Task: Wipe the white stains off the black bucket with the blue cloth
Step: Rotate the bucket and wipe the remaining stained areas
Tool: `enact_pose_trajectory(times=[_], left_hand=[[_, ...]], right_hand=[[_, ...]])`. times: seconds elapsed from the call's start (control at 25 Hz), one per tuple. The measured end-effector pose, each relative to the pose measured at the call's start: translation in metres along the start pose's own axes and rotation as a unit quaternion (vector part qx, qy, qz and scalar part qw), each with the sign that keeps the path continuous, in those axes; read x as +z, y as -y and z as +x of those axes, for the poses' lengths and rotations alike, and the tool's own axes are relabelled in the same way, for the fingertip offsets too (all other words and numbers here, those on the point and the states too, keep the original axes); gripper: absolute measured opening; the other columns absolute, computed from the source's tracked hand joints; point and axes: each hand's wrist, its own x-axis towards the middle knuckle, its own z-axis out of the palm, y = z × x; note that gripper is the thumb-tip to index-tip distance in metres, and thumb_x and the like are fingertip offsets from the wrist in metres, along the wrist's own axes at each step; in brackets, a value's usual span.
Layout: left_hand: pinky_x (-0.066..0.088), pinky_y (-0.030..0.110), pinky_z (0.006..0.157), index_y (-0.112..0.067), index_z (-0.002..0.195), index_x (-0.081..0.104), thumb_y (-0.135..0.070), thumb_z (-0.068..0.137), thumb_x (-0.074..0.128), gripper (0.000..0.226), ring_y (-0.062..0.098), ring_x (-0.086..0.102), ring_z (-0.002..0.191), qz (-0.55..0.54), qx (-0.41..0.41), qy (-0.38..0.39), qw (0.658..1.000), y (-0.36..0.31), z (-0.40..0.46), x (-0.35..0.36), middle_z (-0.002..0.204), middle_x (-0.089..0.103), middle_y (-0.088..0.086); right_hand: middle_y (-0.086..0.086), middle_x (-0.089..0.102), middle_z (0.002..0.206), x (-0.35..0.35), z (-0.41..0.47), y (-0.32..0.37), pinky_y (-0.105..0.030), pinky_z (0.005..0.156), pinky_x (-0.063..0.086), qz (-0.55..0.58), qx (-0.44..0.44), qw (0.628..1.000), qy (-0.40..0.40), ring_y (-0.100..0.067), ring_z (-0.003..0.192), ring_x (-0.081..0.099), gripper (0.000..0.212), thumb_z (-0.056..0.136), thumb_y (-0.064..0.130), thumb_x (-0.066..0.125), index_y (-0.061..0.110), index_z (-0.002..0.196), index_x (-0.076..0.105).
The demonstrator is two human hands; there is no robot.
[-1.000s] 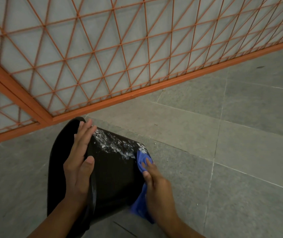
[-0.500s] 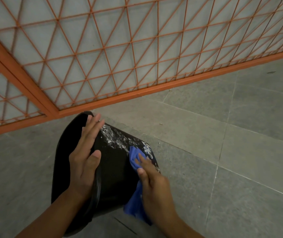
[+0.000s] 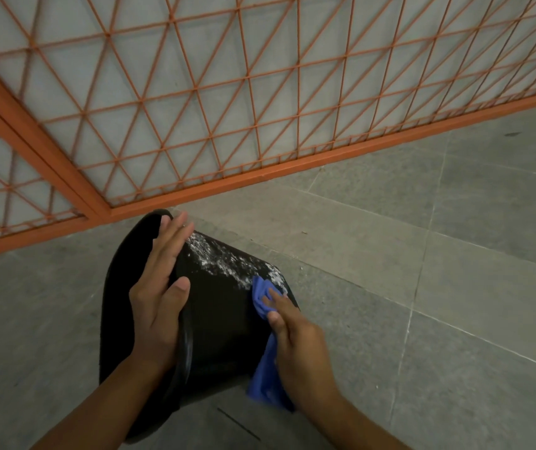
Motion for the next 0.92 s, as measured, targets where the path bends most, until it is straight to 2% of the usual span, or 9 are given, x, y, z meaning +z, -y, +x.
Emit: enact_pose_trajectory(times=[0.16, 0.24, 0.36, 0.44, 0.56, 0.64, 0.68, 0.8, 0.92], left_hand=[[0.017, 0.036, 0.121, -0.009, 0.136, 0.046, -0.058, 0.095, 0.036, 0.065, 0.016, 0.024, 0.147, -0.001, -0.002, -0.004, 1.0, -0.001, -0.003, 0.001, 0.151, 0.04, -0.008], [0.016, 0.043, 0.121, -0.012, 0.136, 0.046, -0.053, 0.095, 0.037, 0.059, 0.015, 0.024, 0.147, -0.001, -0.006, 0.001, 1.0, -0.002, -0.002, 0.003, 0.15, 0.039, -0.01], [0.016, 0.041, 0.121, -0.012, 0.137, 0.045, -0.06, 0.095, 0.034, 0.065, 0.016, 0.024, 0.147, 0.008, 0.007, 0.005, 1.0, -0.001, 0.001, 0.0, 0.151, 0.039, -0.014], [0.016, 0.041, 0.121, -0.008, 0.137, 0.045, -0.062, 0.094, 0.034, 0.069, 0.016, 0.023, 0.147, 0.009, -0.004, 0.002, 1.0, 0.001, 0.0, -0.001, 0.151, 0.039, -0.008], [0.015, 0.043, 0.121, -0.007, 0.136, 0.047, -0.063, 0.093, 0.035, 0.072, 0.015, 0.024, 0.147, -0.002, -0.013, -0.002, 1.0, -0.001, -0.003, -0.002, 0.151, 0.039, -0.007], [0.014, 0.047, 0.12, -0.005, 0.135, 0.047, -0.063, 0.093, 0.034, 0.073, 0.016, 0.024, 0.147, -0.002, -0.01, 0.007, 1.0, -0.002, -0.002, 0.0, 0.15, 0.039, -0.007], [0.014, 0.046, 0.121, -0.006, 0.135, 0.047, -0.063, 0.093, 0.034, 0.072, 0.016, 0.024, 0.147, -0.004, -0.007, 0.007, 1.0, -0.001, -0.003, -0.002, 0.15, 0.039, -0.008], [0.016, 0.033, 0.121, -0.013, 0.135, 0.046, -0.063, 0.093, 0.035, 0.067, 0.016, 0.023, 0.147, -0.012, -0.009, -0.003, 1.0, 0.004, -0.002, -0.007, 0.15, 0.04, -0.017], [0.016, 0.036, 0.121, -0.008, 0.136, 0.047, -0.064, 0.093, 0.034, 0.072, 0.016, 0.023, 0.147, -0.003, -0.015, -0.003, 1.0, 0.003, -0.004, -0.006, 0.151, 0.041, -0.008]], right_hand=[[-0.001, 0.055, 0.129, -0.011, 0.022, -0.017, -0.007, 0.086, 0.03, -0.042, 0.072, 0.996, -0.033, -0.013, 0.119, 0.05, 0.032, 0.096, 0.021, 0.041, 0.017, 0.126, 0.051], [-0.002, 0.051, 0.134, -0.013, 0.009, -0.013, -0.011, 0.094, 0.028, -0.045, 0.081, 0.995, -0.038, -0.013, 0.125, 0.044, 0.032, 0.095, 0.019, 0.043, 0.016, 0.126, 0.051], [0.012, 0.042, 0.137, -0.001, -0.004, 0.008, -0.017, 0.109, 0.018, -0.009, 0.011, 1.0, 0.015, -0.001, 0.131, 0.028, 0.032, 0.095, 0.018, 0.044, 0.021, 0.126, 0.051], [0.01, 0.045, 0.136, 0.0, 0.008, 0.005, -0.013, 0.106, 0.021, -0.012, -0.002, 1.0, 0.022, 0.001, 0.126, 0.033, 0.032, 0.095, 0.018, 0.043, 0.02, 0.126, 0.051], [-0.001, 0.053, 0.132, -0.009, 0.02, -0.012, -0.016, 0.099, 0.03, -0.029, 0.076, 0.996, -0.024, -0.01, 0.122, 0.046, 0.032, 0.096, 0.022, 0.042, 0.019, 0.127, 0.05], [-0.002, 0.055, 0.129, -0.011, 0.005, -0.009, -0.024, 0.103, 0.032, -0.034, 0.096, 0.995, -0.023, -0.015, 0.123, 0.047, 0.032, 0.095, 0.021, 0.042, 0.021, 0.126, 0.05], [0.005, 0.051, 0.131, -0.009, -0.004, -0.002, -0.025, 0.107, 0.028, -0.023, 0.077, 0.997, -0.009, -0.011, 0.127, 0.041, 0.031, 0.095, 0.02, 0.043, 0.022, 0.125, 0.051], [0.019, 0.042, 0.129, -0.001, -0.004, 0.01, -0.018, 0.109, 0.021, 0.009, 0.009, 0.999, 0.033, 0.001, 0.128, 0.03, 0.032, 0.094, 0.019, 0.044, 0.026, 0.125, 0.05], [0.004, 0.053, 0.131, -0.004, 0.018, -0.014, -0.009, 0.096, 0.027, 0.011, 0.056, 0.998, -0.025, -0.008, 0.122, 0.045, 0.032, 0.095, 0.02, 0.043, 0.018, 0.126, 0.051]])
